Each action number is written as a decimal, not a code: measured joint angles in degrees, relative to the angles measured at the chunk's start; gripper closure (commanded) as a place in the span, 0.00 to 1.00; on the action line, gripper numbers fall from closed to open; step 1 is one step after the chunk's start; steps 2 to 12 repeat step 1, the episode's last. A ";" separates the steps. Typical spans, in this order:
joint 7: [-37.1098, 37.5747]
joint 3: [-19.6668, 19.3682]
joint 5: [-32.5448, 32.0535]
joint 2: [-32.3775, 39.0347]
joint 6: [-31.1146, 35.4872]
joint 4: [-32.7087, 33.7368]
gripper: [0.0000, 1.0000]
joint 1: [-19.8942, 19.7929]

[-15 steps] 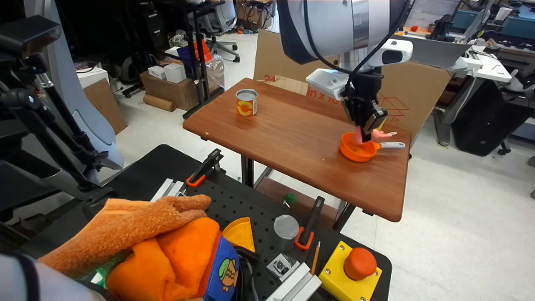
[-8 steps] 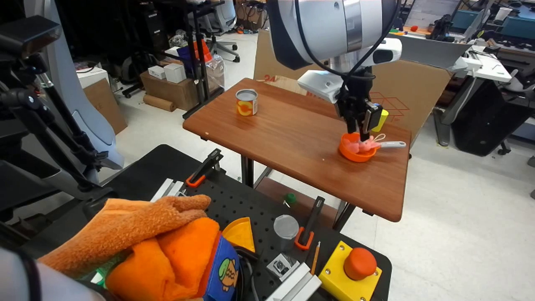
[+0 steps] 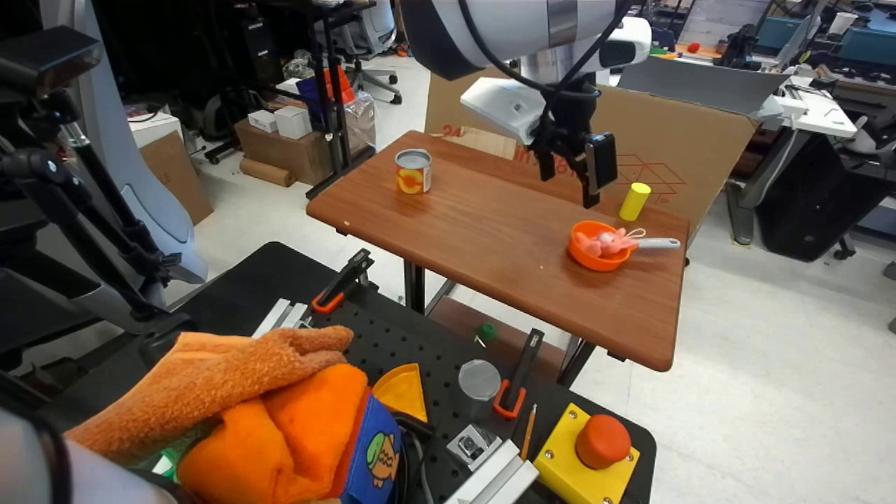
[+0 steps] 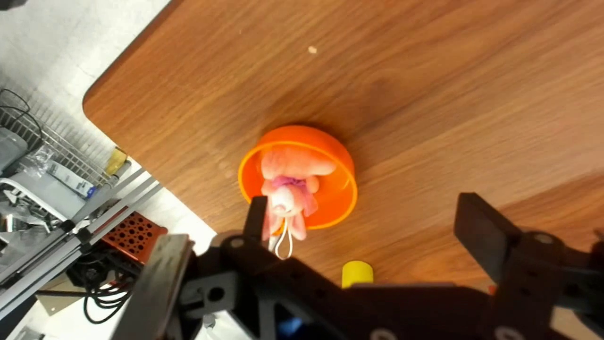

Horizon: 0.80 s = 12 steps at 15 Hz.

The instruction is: Put the plush toy on the orange pan.

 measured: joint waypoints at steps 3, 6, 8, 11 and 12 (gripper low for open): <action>0.00 0.34 0.01 -1.70 0.00 -1.50 0.00 0.00; 0.00 0.34 0.01 -1.70 0.00 -1.50 0.00 0.00; 0.00 0.34 0.01 -1.70 0.00 -1.50 0.00 0.00; 0.00 0.34 0.01 -1.70 0.00 -1.50 0.00 0.00; 0.00 0.34 0.01 -1.70 0.00 -1.50 0.00 0.00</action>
